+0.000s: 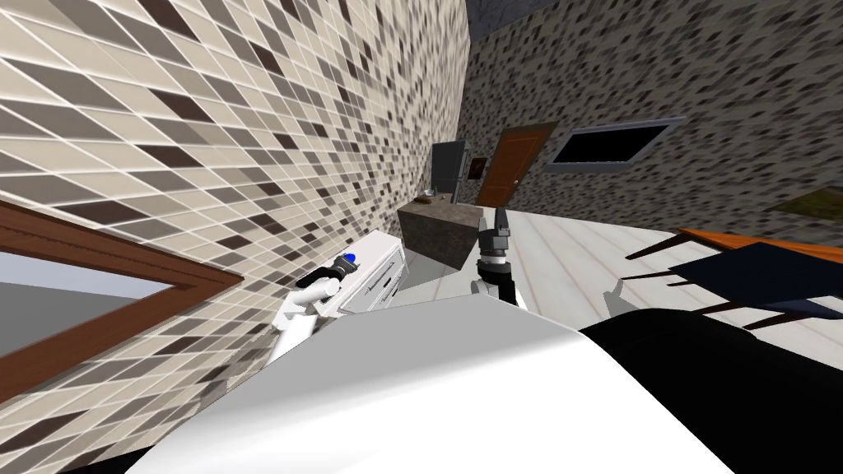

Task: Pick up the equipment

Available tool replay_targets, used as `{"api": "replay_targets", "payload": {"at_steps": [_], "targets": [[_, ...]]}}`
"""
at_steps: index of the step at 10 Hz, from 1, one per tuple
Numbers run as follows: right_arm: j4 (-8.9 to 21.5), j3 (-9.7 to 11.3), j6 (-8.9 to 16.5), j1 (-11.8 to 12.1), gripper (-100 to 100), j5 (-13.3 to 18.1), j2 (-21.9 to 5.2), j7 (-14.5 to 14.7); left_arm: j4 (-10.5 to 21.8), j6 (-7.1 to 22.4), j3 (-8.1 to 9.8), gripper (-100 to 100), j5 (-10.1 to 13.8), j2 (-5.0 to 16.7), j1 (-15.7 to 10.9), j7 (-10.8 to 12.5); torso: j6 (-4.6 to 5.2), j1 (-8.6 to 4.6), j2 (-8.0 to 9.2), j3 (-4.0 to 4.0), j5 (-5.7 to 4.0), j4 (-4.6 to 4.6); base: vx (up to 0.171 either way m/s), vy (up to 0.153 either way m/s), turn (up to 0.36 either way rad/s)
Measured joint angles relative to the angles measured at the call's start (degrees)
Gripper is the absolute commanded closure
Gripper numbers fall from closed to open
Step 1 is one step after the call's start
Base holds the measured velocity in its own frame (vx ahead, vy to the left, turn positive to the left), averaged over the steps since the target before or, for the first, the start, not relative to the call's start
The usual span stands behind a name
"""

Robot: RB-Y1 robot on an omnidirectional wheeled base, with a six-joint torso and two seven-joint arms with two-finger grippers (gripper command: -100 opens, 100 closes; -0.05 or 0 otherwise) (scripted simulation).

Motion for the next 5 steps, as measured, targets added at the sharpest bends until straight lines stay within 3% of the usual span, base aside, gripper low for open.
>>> {"api": "replay_targets", "payload": {"at_steps": [5], "targets": [[0.0, 0.0, 0.0, 0.01, 0, 0.0, 0.0, 0.0, 4.78, 7.2, 0.36, -100, 4.44, 2.87, -1.64, 3.37, -0.03, 0.03, -0.06, -0.03, 0.01, -0.01, -0.004, 0.041, -0.057]]}}
